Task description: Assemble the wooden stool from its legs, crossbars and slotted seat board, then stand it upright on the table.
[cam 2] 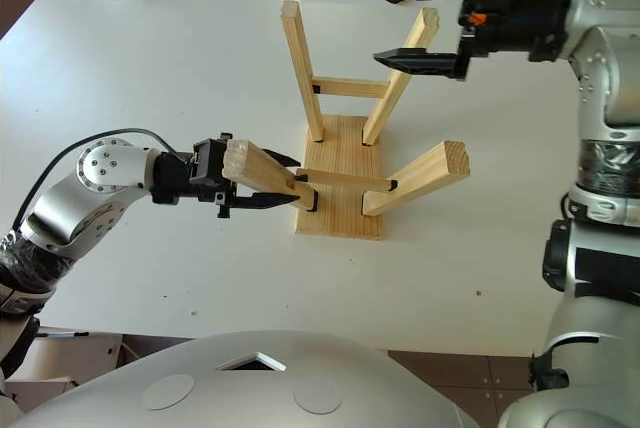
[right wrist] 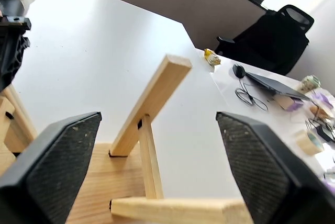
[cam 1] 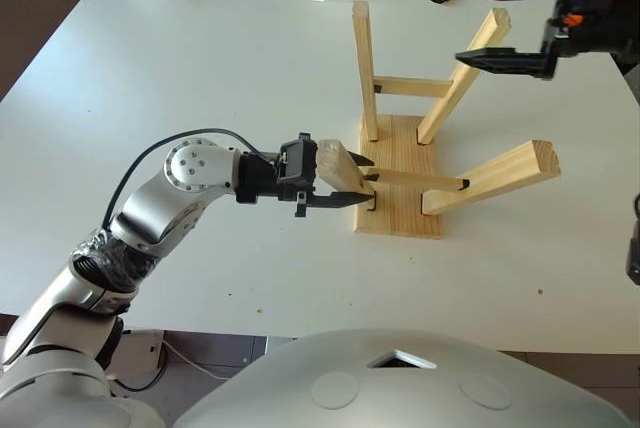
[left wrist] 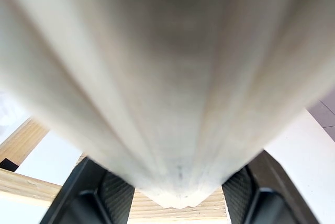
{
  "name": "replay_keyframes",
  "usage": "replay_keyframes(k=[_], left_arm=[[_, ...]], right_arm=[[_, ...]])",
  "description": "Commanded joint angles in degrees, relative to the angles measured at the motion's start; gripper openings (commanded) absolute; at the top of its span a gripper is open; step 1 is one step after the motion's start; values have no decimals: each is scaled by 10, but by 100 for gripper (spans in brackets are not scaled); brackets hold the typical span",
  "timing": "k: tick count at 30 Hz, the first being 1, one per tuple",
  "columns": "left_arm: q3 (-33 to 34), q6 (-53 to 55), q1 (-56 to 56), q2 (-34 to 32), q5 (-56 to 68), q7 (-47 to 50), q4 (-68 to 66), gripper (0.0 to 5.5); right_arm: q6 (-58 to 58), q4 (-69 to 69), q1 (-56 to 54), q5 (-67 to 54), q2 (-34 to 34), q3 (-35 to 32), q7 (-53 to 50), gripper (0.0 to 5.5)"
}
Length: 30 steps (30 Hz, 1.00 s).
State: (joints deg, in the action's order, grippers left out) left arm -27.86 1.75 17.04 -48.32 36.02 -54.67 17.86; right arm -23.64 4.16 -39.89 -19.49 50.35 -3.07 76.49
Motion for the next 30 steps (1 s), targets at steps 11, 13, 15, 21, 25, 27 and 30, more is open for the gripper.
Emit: replay_keyframes(k=[11,13,15,21,25,27,30], left_arm=[[28,91,-212,-232,-43,-80,27,205],[44,91,-231,-245,-24,-77,38,205],[56,94,-243,-251,-11,-74,45,205],[67,109,-245,-227,0,-52,45,205],[74,128,-238,-214,24,-40,40,205],[74,132,-235,-210,29,-40,36,205],[72,138,-230,-205,31,-38,33,205]], right_arm=[[12,36,168,-33,87,-126,19,405],[20,7,232,-27,89,-140,19,405],[25,-25,298,-23,84,-153,16,405],[35,-134,427,-17,61,-139,-9,405],[28,-180,455,-15,53,-117,-28,405],[35,-193,470,-9,52,-105,-30,405],[44,-209,474,-5,50,-84,-36,405]])
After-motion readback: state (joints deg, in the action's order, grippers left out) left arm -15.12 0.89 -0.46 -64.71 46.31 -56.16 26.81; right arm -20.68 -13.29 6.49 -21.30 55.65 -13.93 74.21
